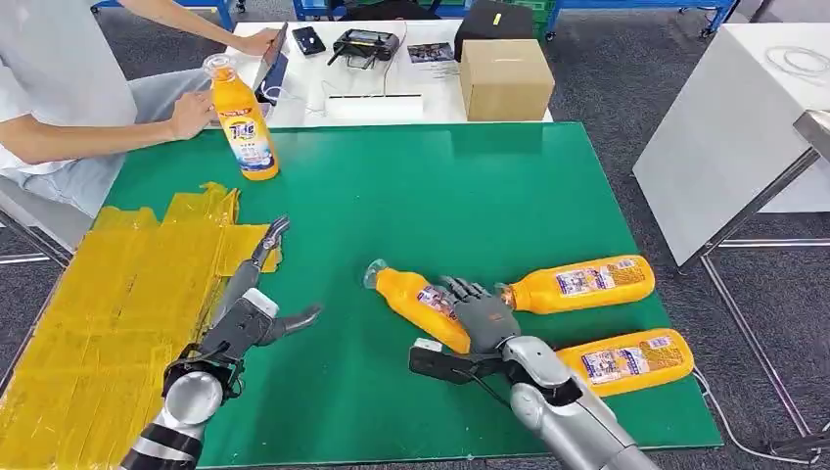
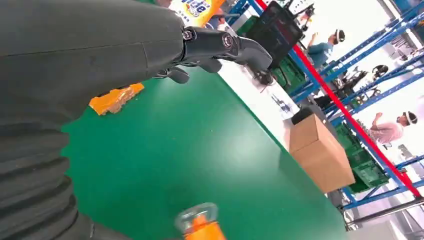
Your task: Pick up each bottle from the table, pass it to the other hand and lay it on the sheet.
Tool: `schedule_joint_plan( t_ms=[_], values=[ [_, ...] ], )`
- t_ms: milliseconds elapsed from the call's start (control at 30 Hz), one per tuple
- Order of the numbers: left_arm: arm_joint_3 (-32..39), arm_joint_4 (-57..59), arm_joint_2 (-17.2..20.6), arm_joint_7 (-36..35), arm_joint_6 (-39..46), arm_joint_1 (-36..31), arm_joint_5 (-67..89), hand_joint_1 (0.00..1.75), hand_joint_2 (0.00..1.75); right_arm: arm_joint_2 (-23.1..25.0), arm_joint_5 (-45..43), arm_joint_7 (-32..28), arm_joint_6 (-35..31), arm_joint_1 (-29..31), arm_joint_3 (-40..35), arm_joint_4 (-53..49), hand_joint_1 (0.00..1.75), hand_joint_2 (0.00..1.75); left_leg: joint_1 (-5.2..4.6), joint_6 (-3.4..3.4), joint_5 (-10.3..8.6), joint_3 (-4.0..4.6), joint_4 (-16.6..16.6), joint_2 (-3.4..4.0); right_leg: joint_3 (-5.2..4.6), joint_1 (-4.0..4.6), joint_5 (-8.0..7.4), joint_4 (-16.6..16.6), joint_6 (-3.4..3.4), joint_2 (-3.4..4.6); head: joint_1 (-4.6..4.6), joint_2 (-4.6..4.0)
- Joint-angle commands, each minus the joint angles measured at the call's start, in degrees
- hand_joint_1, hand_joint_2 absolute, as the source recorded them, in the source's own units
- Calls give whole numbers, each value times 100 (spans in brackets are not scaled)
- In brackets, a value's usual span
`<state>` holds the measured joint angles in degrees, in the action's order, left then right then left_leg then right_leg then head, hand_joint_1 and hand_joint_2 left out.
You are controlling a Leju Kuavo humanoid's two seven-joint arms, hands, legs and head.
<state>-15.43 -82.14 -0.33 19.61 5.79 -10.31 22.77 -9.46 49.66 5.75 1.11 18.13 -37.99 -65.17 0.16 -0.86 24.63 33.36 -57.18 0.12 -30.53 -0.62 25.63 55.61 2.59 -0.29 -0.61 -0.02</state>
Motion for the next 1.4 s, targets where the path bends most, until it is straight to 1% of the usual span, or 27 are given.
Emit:
schedule_joint_plan(
  t_ms=[33,233,300,367,467,500,600,667,733,933,1033,1167,1200,1233,1300,1333,1367,1400],
  values=[
    [-210,440,58,7,-6,-378,-88,0,175,149,-171,10,254,356,-64,1224,0,175,7,3,-4,-9,7,-10,15,8,-5,-13,-7,-7,0,0],
    [-360,574,41,31,-6,-540,-242,0,175,106,-126,-11,417,667,-332,1922,0,175,8,2,-8,-22,9,-16,26,8,-8,-17,-7,-12,-2,0],
    [-394,602,43,37,6,-559,-279,0,175,115,-127,-97,424,690,-392,2022,0,175,5,1,-4,-43,6,-14,26,5,-3,-13,-5,-11,-2,0],
    [-397,606,47,43,21,-556,-303,0,175,135,-125,-150,427,686,-444,2031,0,175,7,1,-6,-47,9,-20,-6,7,-6,-18,-9,-16,0,0],
    [-407,604,59,51,37,-547,-331,0,175,178,-161,-196,443,677,-499,2003,0,175,12,4,-10,-39,13,-12,-17,13,-14,-24,-14,-7,-2,0],
    [-406,607,61,52,43,-542,-338,0,175,195,-196,-214,462,678,-499,2001,0,175,5,1,1,-52,9,-8,-8,6,-3,-14,-9,-4,-2,0],
    [-425,640,59,69,50,-571,-369,0,175,218,-442,-367,659,704,-460,2063,0,175,7,1,1,-59,9,1,-4,7,-5,-16,-10,-2,0,0],
    [-433,650,52,68,48,-586,-368,0,175,208,-449,-378,666,715,-462,2074,0,175,8,2,-1,-61,11,1,0,9,-6,-18,-10,-3,-2,0],
    [-433,650,52,68,48,-586,-368,0,175,208,-449,-378,666,715,-462,2074,0,175,6,0,5,-72,6,21,4,6,-5,-12,-11,12,0,0],
    [-433,650,52,68,48,-586,-368,0,175,208,-449,-378,666,715,-462,2074,0,175,11,3,-5,-61,13,15,-3,12,-19,-23,-25,4,-2,0],
    [-458,699,51,96,44,-627,-397,0,175,223,-653,-536,824,735,-420,2147,0,175,7,0,3,-73,6,24,2,7,-11,-12,-21,12,0,0],
    [-592,919,29,202,21,-816,-529,0,175,250,-1244,-938,1241,861,-328,2452,0,175,9,1,-3,-70,10,18,1,10,-15,-18,-22,6,0,0],
    [-620,982,16,215,32,-861,-552,0,175,245,-1236,-922,1220,905,-362,2509,0,175,8,0,0,-75,7,23,5,9,-13,-14,-22,11,0,0],
    [-649,1004,23,230,51,-876,-572,0,175,253,-1227,-903,1194,937,-400,2563,2,175,12,1,-7,-66,12,13,0,13,-19,-23,-24,1,0,0],
    [-737,1028,34,252,69,-926,-632,0,175,296,-1494,-1003,1382,1014,-386,2724,21,175,10,1,-3,-77,10,32,5,10,-17,-18,-24,16,-2,0],
    [-768,1050,32,261,71,-955,-651,0,175,280,-1549,-1030,1435,1049,-404,2766,72,175,6,0,3,-84,6,41,7,7,-14,-11,-22,24,-2,0],
    [-800,1069,33,271,74,-980,-675,0,175,259,-1576,-1035,1437,1078,-438,2806,127,175,11,2,-6,-74,13,29,4,11,-21,-21,-25,13,2,0],
    [-855,1085,39,281,93,-1009,-722,0,175,256,-1569,-1019,1396,1125,-528,2878,134,175,9,1,-2,-81,8,36,8,10,-17,-15,-24,20,-2,0]
  ],
)
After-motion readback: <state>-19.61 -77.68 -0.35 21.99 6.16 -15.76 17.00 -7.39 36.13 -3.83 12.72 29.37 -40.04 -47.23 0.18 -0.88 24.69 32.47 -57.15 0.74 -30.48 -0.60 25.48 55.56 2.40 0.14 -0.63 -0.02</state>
